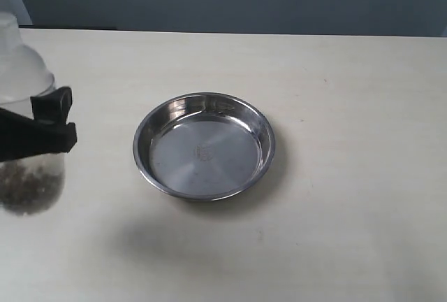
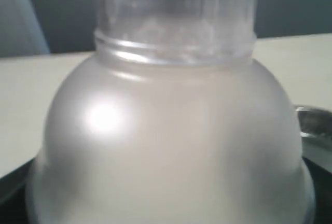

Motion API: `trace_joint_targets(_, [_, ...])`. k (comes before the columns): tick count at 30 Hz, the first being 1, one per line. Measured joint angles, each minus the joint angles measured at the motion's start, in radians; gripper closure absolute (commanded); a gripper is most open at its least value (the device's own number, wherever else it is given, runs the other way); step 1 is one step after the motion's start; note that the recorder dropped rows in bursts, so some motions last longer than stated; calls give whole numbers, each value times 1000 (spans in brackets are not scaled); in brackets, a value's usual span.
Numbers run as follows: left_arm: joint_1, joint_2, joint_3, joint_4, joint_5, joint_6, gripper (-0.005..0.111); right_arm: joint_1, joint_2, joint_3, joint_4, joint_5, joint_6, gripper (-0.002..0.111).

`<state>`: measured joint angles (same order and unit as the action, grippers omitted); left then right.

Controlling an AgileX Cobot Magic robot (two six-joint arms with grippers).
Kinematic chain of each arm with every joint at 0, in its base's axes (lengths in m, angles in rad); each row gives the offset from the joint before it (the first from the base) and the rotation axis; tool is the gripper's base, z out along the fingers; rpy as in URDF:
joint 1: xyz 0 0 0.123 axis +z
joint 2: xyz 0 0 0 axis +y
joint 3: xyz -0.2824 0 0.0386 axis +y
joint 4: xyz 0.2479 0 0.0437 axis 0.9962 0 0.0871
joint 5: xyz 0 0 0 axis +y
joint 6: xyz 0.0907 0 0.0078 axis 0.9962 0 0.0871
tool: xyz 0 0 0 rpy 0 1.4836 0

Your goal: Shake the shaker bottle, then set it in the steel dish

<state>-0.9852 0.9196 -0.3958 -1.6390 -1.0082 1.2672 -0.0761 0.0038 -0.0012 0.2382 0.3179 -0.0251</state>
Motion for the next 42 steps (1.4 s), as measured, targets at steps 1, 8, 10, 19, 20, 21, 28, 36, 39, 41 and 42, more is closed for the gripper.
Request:
trace_joint_targets(1, [0,-5,-2,54,16,-4,107,0,0,0,0,0,0,109])
trace_joint_targets(8, [7,39,50,-60,82,-30,107,0,0,0,0,0,0,109])
trace_joint_targets(10, [7,25,22,10,77,4,107,0,0,0,0,0,0,109])
trace_joint_targets(19, [18,36,71,-62,51,-24,107,0,0,0,0,0,-2,109])
trace_joint_targets(20, [20,33,69,-50,39,-27,107,0,0,0,0,0,-2,109])
trace_joint_targets(21, [20,23,57,-21,30,-27,107,0,0,0,0,0,-2,109])
trace_joint_targets(28, [31,17,82,34,92,-111,107,0,0,0,0,0,-1,109])
trace_joint_targets(36, [37,-49,45,234,97,-123,107,0,0,0,0,0,-1,109])
trace_joint_targets(39, [58,-30,97,147,106,-123,107,0,0,0,0,0,-1,109])
trace_joint_targets(41, [63,-30,104,127,116,-128,107,0,0,0,0,0,-1,109])
trace_joint_targets(42, [65,-32,101,152,121,-134,107,0,0,0,0,0,-1,109])
